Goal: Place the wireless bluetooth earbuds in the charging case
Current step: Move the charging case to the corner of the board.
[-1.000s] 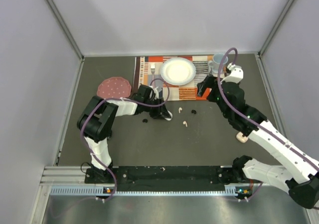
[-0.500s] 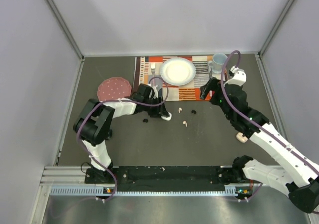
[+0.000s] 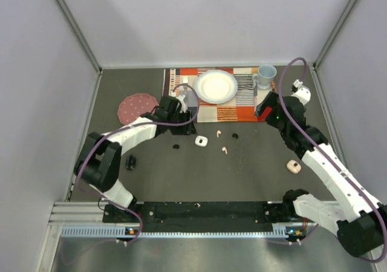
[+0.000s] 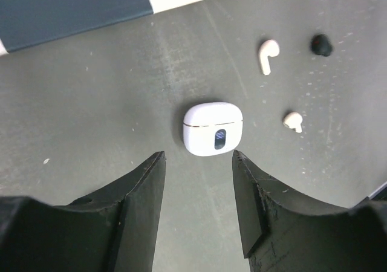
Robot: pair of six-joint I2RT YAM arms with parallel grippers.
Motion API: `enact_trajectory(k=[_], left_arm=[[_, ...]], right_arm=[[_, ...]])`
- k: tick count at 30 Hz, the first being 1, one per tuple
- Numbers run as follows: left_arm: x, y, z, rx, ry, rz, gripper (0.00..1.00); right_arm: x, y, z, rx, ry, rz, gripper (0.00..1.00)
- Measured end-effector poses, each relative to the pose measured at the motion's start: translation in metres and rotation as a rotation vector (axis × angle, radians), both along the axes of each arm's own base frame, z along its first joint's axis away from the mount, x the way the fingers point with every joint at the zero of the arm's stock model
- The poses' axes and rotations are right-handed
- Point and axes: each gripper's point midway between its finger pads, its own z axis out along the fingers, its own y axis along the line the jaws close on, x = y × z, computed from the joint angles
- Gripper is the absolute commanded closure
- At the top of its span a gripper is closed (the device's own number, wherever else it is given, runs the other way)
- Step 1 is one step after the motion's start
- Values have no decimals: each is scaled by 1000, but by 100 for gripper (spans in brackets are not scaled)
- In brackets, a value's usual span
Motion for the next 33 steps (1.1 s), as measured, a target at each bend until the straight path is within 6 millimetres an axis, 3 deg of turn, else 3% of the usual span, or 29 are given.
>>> enact_trajectory(k=[6, 8, 13, 19, 22, 27, 31, 33], left_arm=[[1, 6, 72, -49, -191, -8, 46], [0, 9, 97, -66, -265, -12, 46], [-4, 18, 144, -104, -397, -9, 44], [-6, 33, 182, -134, -514, 11, 43], [-5, 36, 188, -145, -533, 18, 43], [-7, 29, 195, -216, -531, 18, 43], [-13, 24, 185, -258, -490, 20, 44], [-17, 23, 179, -262, -471, 10, 44]], right_arm=[[2, -19, -43, 48, 188, -81, 1], [0, -21, -49, 48, 231, -98, 1], [-4, -30, -47, 85, 273, -166, 1], [-9, -55, -43, 120, 263, -355, 1], [-13, -67, -38, 79, 247, -391, 1], [-26, -94, -13, 4, 193, -389, 1], [-50, -123, 0, 31, 167, -476, 1], [-60, -127, -4, 57, 185, -497, 1]])
